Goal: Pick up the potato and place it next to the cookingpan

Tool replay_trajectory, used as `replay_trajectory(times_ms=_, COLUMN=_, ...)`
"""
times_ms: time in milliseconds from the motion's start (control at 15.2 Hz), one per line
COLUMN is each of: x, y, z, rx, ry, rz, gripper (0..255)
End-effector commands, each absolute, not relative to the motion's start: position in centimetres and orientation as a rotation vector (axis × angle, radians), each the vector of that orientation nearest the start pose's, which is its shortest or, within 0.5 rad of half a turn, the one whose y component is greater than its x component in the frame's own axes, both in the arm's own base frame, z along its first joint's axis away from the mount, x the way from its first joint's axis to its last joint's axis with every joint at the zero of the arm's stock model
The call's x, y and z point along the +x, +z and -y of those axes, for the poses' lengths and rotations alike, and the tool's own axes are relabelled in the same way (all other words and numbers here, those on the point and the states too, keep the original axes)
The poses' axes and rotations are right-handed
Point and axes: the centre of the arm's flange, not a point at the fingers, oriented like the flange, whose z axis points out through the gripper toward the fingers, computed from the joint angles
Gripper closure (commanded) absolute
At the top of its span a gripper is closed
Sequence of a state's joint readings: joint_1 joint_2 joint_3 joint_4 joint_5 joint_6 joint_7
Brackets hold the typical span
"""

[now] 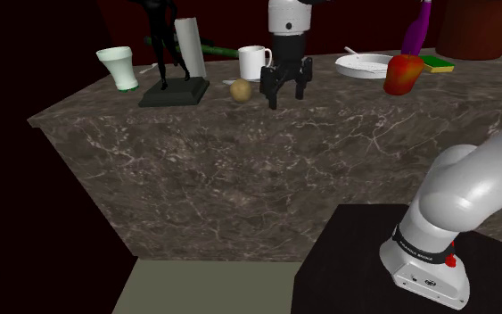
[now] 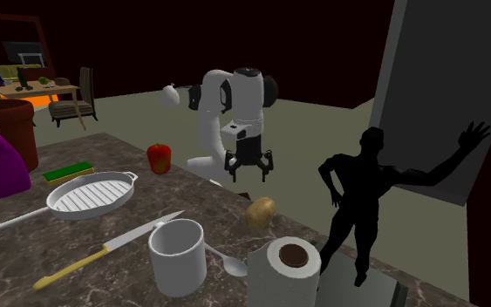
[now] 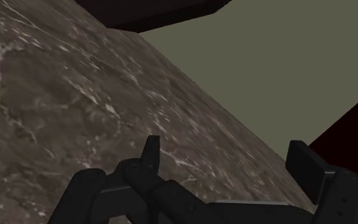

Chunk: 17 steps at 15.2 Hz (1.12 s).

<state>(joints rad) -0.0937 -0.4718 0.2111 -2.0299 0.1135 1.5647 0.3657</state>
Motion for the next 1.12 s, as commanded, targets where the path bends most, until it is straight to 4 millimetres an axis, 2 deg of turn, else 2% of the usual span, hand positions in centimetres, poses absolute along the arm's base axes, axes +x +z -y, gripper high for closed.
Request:
replay_trajectory(times_ms=0, x=42.3, y=63.1, z=-8.5, rx=-3.086, ry=0.002, rz=-0.541, gripper=0)
replay_trajectory(times_ms=330, x=48.7, y=64.6, z=-9.0, rx=-3.048, ry=-0.016, rz=-0.822, gripper=0)
replay_trajectory(times_ms=660, x=55.0, y=66.1, z=-8.5, rx=-2.984, ry=-0.033, rz=-1.1, gripper=0)
replay_trajectory(times_ms=726, x=55.8, y=66.3, z=-8.3, rx=-2.974, ry=-0.036, rz=-1.135, gripper=0)
replay_trajectory(times_ms=1056, x=55.8, y=63.7, z=-8.2, rx=-2.974, ry=-0.036, rz=-1.135, gripper=0)
